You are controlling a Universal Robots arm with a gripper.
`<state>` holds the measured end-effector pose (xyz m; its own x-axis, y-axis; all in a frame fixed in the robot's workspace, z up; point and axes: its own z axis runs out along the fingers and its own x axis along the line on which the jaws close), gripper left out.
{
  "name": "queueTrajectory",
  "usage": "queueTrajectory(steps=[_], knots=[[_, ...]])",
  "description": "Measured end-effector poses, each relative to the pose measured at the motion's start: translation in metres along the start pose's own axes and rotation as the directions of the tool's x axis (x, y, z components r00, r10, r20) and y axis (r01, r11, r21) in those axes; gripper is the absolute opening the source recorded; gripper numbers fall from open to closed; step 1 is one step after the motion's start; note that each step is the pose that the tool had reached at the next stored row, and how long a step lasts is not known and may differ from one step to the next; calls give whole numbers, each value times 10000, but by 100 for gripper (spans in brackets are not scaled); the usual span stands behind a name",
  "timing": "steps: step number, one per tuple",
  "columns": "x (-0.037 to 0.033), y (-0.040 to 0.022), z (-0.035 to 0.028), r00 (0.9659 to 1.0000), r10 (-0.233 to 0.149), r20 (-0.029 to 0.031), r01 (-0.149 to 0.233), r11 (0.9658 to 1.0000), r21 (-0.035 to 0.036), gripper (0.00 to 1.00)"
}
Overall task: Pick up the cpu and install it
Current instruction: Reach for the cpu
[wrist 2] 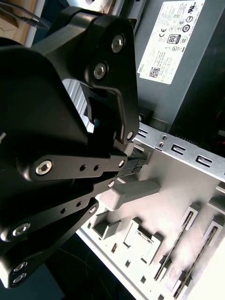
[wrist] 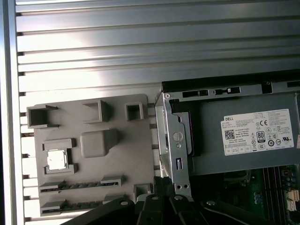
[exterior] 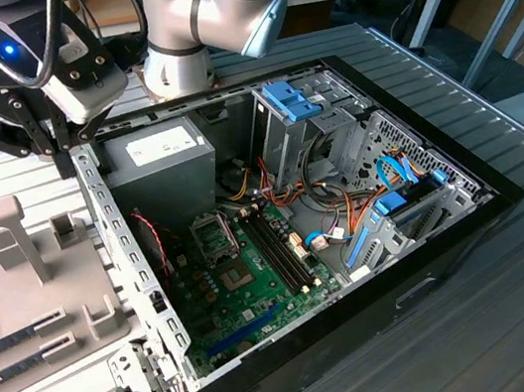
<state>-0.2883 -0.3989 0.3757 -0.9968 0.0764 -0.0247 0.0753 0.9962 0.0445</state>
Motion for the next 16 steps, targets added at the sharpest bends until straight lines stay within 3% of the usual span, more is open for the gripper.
queueTrajectory(steps=[6, 16], knots=[[105, -8, 5, 10000, -2, -2, 2, 10000, 1, 10], [142, -11, 9, 10000, -2, -3, 2, 10000, 1, 10]])
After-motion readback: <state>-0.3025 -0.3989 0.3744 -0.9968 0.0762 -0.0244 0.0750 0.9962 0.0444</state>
